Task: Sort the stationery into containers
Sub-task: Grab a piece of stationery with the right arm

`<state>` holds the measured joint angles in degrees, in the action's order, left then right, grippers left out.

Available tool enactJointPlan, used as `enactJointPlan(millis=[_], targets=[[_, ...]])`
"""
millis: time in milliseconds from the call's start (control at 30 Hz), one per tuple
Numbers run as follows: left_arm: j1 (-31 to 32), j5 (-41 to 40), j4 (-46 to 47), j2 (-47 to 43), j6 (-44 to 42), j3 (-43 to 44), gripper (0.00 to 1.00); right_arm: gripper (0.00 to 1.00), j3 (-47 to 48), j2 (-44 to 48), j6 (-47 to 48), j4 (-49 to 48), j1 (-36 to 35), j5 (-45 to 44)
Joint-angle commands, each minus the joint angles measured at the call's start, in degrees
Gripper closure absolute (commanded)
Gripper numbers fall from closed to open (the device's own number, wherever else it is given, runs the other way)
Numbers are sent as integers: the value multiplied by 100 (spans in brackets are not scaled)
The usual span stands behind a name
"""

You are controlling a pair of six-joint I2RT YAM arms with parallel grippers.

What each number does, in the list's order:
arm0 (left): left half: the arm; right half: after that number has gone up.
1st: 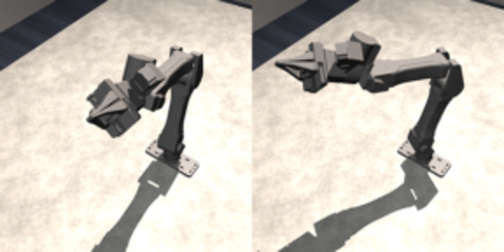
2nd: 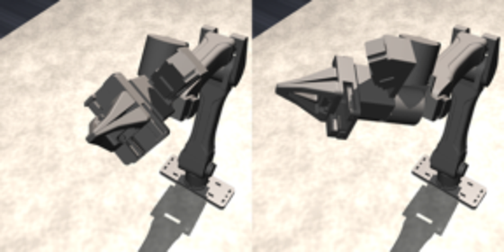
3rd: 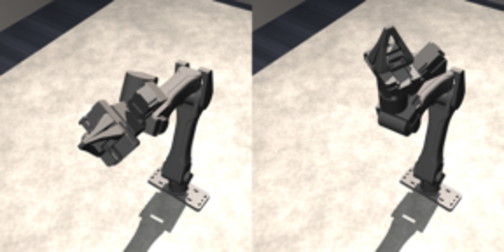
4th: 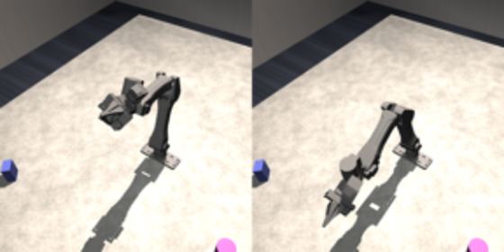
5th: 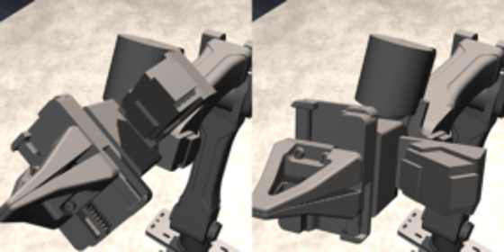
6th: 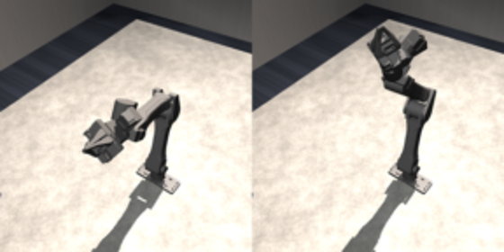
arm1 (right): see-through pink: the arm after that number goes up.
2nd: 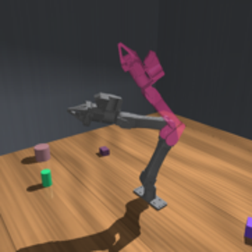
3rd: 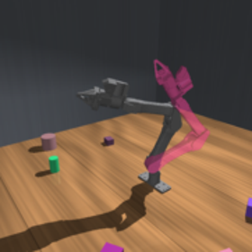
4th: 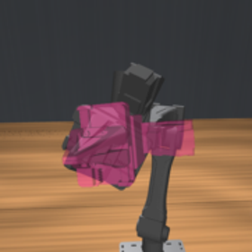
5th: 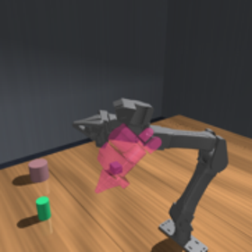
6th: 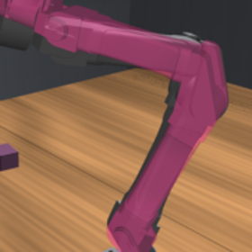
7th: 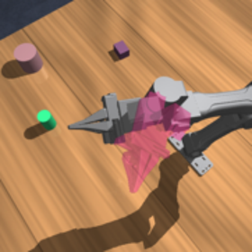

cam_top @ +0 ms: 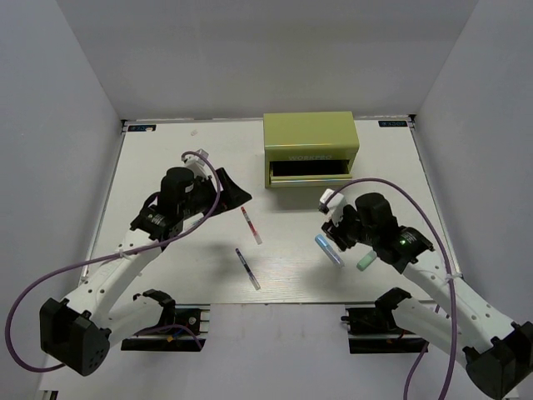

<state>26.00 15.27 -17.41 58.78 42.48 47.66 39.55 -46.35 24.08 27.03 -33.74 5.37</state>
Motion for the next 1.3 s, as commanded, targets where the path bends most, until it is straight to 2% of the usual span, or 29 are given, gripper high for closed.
enactJointPlan(millis=[0,133,333,533,800,1000,1267], targets=[[28,-120,-131,-253,-12,165,2,48,132,-146,-290,418,77,465],[28,-120,-131,-358,-12,112,2,38,132,-619,-18,549,227,676],[28,-6,-26,-482,-12,-125,2,42,-166,-1007,334,356,394,19],[28,-6,27,-658,-12,-240,2,43,-360,-1306,159,-109,578,-264],[28,47,-26,-763,-117,-292,0,43,-185,-2097,-201,-452,798,26],[28,47,-26,-815,-169,-292,0,48,-158,-2563,-377,-751,860,-159],[28,337,430,-816,-275,-292,0,48,-298,-2862,-360,-1024,886,-229]])
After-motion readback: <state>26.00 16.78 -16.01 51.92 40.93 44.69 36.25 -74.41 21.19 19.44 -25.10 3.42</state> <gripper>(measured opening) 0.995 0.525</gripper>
